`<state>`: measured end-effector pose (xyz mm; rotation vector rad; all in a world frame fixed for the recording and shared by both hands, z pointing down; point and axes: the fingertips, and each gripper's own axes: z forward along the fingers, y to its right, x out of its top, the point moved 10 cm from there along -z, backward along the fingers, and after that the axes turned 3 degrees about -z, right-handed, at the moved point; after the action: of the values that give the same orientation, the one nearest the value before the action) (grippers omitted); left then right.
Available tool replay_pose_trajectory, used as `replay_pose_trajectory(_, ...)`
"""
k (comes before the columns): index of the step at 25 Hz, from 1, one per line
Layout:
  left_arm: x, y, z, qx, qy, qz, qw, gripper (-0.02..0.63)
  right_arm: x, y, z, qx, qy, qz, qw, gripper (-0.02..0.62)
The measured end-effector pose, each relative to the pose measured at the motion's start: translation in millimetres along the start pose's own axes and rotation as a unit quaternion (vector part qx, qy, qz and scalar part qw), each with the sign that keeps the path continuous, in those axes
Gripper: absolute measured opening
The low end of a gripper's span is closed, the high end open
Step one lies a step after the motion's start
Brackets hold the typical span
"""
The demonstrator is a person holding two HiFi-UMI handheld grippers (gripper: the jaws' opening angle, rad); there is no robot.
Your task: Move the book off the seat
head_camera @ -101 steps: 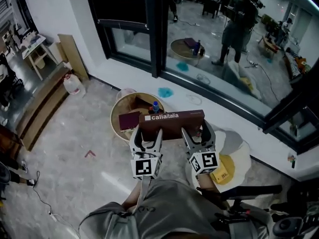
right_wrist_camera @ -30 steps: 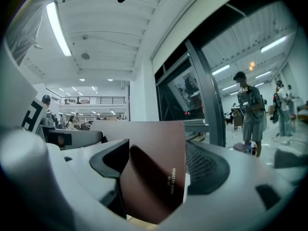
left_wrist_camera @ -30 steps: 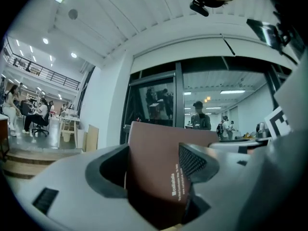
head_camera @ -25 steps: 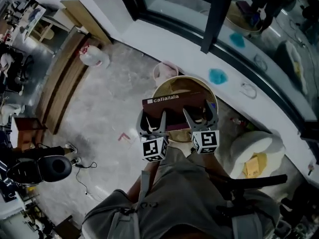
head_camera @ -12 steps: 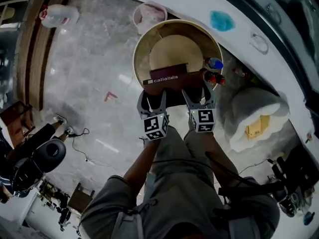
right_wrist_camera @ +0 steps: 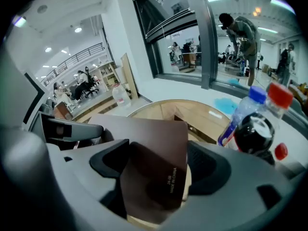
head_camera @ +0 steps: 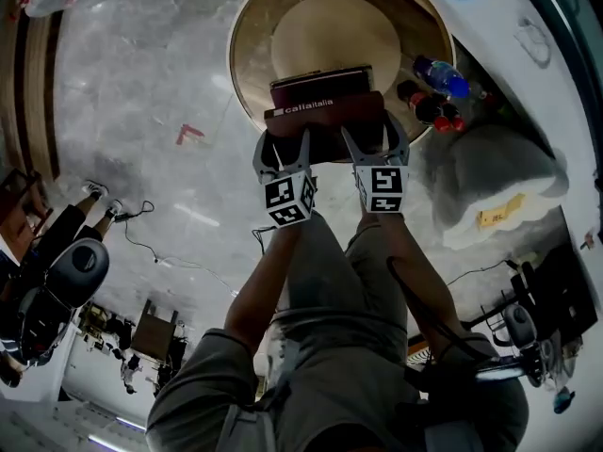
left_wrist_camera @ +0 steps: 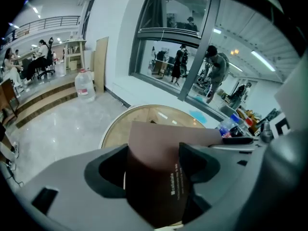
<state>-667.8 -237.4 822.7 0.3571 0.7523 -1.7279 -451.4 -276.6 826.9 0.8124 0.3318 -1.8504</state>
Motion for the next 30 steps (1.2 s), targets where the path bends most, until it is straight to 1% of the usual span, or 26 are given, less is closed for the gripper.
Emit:
replay_pose_trajectory(3,-3.6,-9.6,23.4,-0.002,0.006,-0.007,1.0,0.325,-3.3,3.5,23.7,-0.005,0.006,-0.012,1.0,0.367)
replay_pose_trajectory(7,-10.3,-18.2,46.5,-0.011,-0.006,-0.022,0.9997,0.325,-7.8,5.6,39.6,-0.009,0.006,-0.02,1.0,0.367)
replay_pose_trajectory(9,-10.1,-21.1,52.7,-0.018,0.005,-0.021,0.9996,0.328,-9.3,6.6,44.2,-0.012,0.017,-0.025,0.999,0.367)
replay_pose_trajectory(12,-7.9,-22.6,56.9,-0.022,0.028,-0.019,0.9992,0.33,-8.1,8.8,48.7,-0.012,0.047,-0.032,0.998,0.368)
replay_pose_trajectory(16,-10.6,-23.8,56.2,-0.025,0.029,-0.021,0.999,0.33,-9.6,7.9,47.4,-0.013,0.046,-0.035,0.998,0.368)
replay_pose_trajectory(17,-9.9,-23.8,55.5,-0.023,0.027,-0.014,0.9993,0.33,-8.1,7.0,46.9,-0.014,0.041,-0.035,0.998,0.368)
replay_pose_trajectory(18,-7.5,-22.7,53.7,-0.016,0.026,0.003,0.9995,0.33,-4.9,5.3,45.7,-0.017,0.037,-0.037,0.999,0.368)
replay_pose_trajectory(19,-1.9,-19.8,50.5,-0.004,0.029,0.032,0.9991,0.33,0.4,2.7,44.0,-0.024,0.035,-0.042,0.998,0.367)
replay_pose_trajectory(20,7.1,-15.0,45.6,0.008,0.036,0.062,0.9974,0.328,8.6,-0.9,41.2,-0.033,0.038,-0.052,0.997,0.367)
replay_pose_trajectory(21,18.8,-9.1,38.2,0.016,0.051,0.081,0.9952,0.328,19.7,-5.4,36.8,-0.04,0.047,-0.062,0.996,0.367)
replay_pose_trajectory(23,45.4,3.9,16.6,0.016,0.091,0.086,0.992,0.328,48.3,-16.1,22.0,-0.041,0.078,-0.072,0.994,0.367)
replay_pose_trajectory(26,91.9,26.7,-23.5,0.002,0.143,0.093,0.9854,0.328,102.4,-29.0,-11.3,-0.028,0.128,-0.073,0.989,0.367)
replay_pose_trajectory(28,126.2,39.8,-56.5,-0.009,0.177,0.099,0.9792,0.328,142.9,-37.3,-40.1,-0.018,0.163,-0.072,0.984,0.367)
replay_pose_trajectory(30,162.4,49.9,-87.7,-0.017,0.216,0.107,0.9704,0.328,184.9,-43.9,-66.9,-0.01,0.199,-0.078,0.977,0.367)
